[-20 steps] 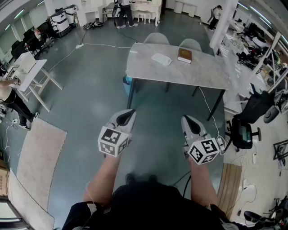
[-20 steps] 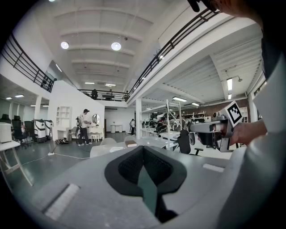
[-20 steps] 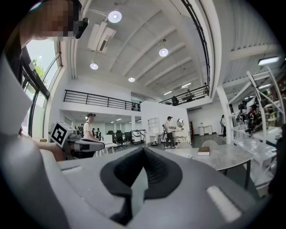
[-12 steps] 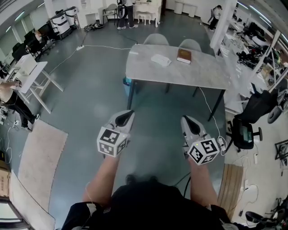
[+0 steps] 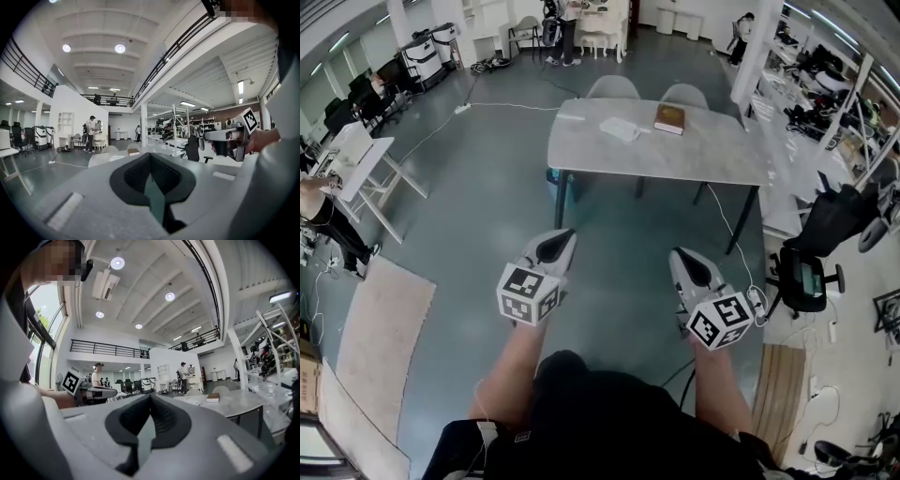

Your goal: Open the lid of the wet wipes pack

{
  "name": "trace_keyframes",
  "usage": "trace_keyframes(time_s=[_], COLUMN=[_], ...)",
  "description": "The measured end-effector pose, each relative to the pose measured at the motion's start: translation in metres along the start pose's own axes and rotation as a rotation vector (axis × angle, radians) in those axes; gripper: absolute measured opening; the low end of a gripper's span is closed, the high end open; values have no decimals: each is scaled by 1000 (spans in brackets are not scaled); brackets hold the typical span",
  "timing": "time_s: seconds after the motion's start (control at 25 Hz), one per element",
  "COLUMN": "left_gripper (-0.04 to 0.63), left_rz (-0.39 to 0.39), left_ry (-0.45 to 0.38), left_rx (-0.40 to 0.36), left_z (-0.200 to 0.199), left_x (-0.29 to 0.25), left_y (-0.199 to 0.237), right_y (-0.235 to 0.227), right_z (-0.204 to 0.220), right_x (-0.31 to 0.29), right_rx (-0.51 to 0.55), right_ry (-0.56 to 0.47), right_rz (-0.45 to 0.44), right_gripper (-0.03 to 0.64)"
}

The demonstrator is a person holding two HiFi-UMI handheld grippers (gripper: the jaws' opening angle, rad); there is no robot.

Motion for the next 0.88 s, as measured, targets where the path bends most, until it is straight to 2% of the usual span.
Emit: trace_keyframes(time_s=[0.2,0.36,0.6,0.88], left_gripper=[9,9,9,9], left_rz=[3,13,37,64], left_ry=[21,33,33,31], left_rx=[5,11,38,78], left_z=[4,10,13,10], left_x=[-18,-45,-104,-178], left_y=[-5,7,55,132], right_y=[-14,-35,-71,-108], right_z=[18,26,24,17], right_x=[-1,-23,-82,-172], right_rx=[-54,-70,-92,-83], right_ry=[29,49,91,172], right_rz=[-22,-23,3,20], right_gripper=[2,2,2,2])
Point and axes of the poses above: the fingertips, and each gripper's own axes: x backward along the fingers, y to its left, z out of its underside, the point moved 5 cm from there along x, backward along the fingers, and after that the axes turned 5 degrees about y, right-handed, at the moved point
